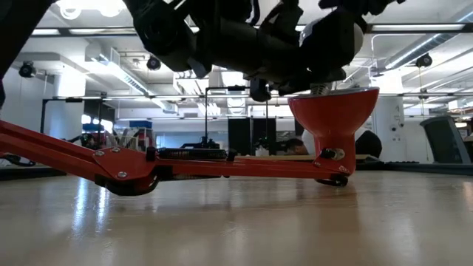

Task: Screw lightbulb
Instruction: Insert the light bulb into the red lamp

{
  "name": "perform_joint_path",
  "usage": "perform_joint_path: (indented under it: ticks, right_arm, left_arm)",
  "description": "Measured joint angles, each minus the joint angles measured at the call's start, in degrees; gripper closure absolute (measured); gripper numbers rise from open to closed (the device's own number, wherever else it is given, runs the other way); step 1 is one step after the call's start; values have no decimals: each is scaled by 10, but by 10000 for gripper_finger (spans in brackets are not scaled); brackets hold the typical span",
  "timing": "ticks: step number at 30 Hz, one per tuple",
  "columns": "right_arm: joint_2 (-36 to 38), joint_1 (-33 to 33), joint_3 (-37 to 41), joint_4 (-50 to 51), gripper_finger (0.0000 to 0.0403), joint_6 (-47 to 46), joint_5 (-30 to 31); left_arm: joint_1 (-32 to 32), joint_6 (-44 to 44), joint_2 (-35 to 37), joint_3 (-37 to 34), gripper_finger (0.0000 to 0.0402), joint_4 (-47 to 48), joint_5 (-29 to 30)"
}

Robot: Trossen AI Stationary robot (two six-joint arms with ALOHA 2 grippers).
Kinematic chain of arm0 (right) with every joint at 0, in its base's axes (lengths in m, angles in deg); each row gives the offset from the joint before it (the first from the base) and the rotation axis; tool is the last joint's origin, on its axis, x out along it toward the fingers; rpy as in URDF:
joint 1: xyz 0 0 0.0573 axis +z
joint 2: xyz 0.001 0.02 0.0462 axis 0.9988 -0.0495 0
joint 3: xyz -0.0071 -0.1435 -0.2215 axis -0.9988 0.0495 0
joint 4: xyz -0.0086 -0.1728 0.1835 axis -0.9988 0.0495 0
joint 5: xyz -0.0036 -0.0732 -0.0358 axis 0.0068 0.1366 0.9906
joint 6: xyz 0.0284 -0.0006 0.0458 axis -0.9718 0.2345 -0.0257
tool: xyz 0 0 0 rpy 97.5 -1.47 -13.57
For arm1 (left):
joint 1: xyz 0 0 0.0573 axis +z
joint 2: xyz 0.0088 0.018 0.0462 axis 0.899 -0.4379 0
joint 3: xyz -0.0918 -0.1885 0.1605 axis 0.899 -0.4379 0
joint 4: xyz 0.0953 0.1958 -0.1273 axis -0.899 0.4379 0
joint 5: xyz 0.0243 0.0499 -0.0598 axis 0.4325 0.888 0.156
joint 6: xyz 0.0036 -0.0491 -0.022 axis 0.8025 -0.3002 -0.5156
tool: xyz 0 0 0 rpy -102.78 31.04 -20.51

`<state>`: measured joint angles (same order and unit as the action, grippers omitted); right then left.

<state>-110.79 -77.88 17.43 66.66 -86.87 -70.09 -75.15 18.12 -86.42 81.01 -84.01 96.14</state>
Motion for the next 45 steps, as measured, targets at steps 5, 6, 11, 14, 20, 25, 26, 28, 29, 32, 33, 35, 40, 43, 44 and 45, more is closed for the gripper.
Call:
perform_joint_path:
  ticks: [5,6,11,14,20,25,26,28,29,32,33,35,40,43,44,45]
  right_arm:
    - [23,0,2,-2,210,-6,2]
    - [31,0,4,-1,218,-6,2]
    - [53,0,27,4,257,-4,13]
    - [47,0,40,-2,279,-5,12]
    - [-1,3,41,-40,313,-4,-46]
    - [-22,10,40,-54,324,4,-47]
    - [-24,10,40,-51,324,5,-47]
    - [-25,10,40,-45,322,11,-49]
    - [-25,10,40,-41,319,14,-49]
    - [-28,15,41,-37,308,28,-47]
    - [-29,16,41,-36,304,30,-46]
    - [-30,17,41,-30,298,33,-48]
    - [-30,19,42,-22,285,44,-66]
    - [-31,19,42,-21,282,50,-69]
    - [-31,19,43,-21,282,52,-70]
    - [-31,19,44,-24,282,56,-70]
  left_arm:
    - [-1,0,0,0,262,-3,-2]
    - [-1,0,0,0,262,-3,-7]
    - [-1,2,0,0,262,-6,-11]
    - [0,4,0,-1,262,-5,-17]
    - [-1,1,0,3,262,9,-40]
    - [4,4,-1,19,248,50,-46]
    - [6,4,-1,24,244,61,-46]
    - [10,4,-1,34,238,85,-46]
    - [12,3,-1,38,236,96,-45]
    - [20,4,-1,51,231,127,-45]
    - [22,4,-1,54,229,135,-45]
    - [23,4,-1,61,225,153,-45]
    - [24,13,-1,88,210,199,-70]
    - [24,14,0,106,198,241,-70]
    - [24,15,0,113,193,259,-70]
    - [24,15,1,119,188,275,-70]
